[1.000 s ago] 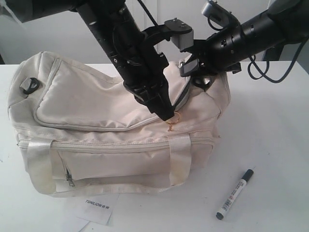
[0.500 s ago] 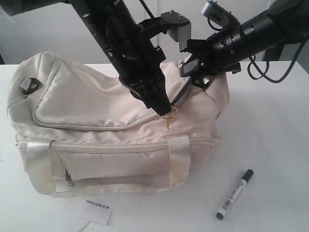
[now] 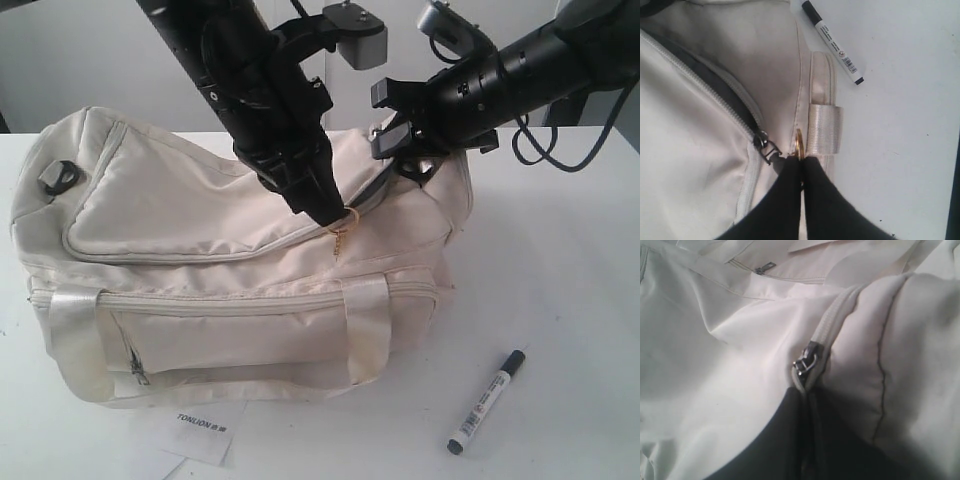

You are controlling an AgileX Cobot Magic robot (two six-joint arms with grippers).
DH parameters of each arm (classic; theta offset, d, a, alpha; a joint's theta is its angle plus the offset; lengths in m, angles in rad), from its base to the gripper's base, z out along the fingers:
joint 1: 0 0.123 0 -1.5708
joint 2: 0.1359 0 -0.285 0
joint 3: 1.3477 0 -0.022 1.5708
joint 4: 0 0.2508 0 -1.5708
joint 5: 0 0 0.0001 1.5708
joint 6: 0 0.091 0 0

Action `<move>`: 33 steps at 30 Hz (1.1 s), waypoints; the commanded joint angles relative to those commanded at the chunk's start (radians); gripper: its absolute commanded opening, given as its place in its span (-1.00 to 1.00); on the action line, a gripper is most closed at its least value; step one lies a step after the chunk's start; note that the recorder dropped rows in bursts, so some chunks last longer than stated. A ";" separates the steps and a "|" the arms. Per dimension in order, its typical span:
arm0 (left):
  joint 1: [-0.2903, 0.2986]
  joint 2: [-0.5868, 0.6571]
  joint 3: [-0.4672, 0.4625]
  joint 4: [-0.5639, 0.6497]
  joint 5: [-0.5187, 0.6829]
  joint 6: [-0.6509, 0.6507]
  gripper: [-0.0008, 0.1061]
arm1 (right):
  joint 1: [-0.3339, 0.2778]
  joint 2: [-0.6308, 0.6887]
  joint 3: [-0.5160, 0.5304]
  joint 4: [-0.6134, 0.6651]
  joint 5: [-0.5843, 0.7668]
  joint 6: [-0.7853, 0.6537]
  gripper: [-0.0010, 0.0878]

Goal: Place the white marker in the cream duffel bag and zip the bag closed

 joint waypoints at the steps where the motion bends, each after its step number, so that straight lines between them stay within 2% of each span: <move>1: 0.000 -0.002 0.000 0.000 0.000 0.000 -0.99 | 0.000 0.000 0.000 0.000 0.000 0.000 -0.98; 9: 0.000 -0.006 0.000 0.008 0.000 -0.002 -0.99 | -0.002 0.000 0.000 0.000 -0.002 0.000 -0.98; 16: 0.000 -0.006 0.000 0.014 0.000 -0.008 -0.99 | -0.028 0.000 0.000 0.000 0.008 0.000 -0.98; 33: 0.000 -0.006 0.000 0.066 0.000 -0.028 -0.99 | -0.028 0.000 0.000 0.000 -0.007 0.000 -0.98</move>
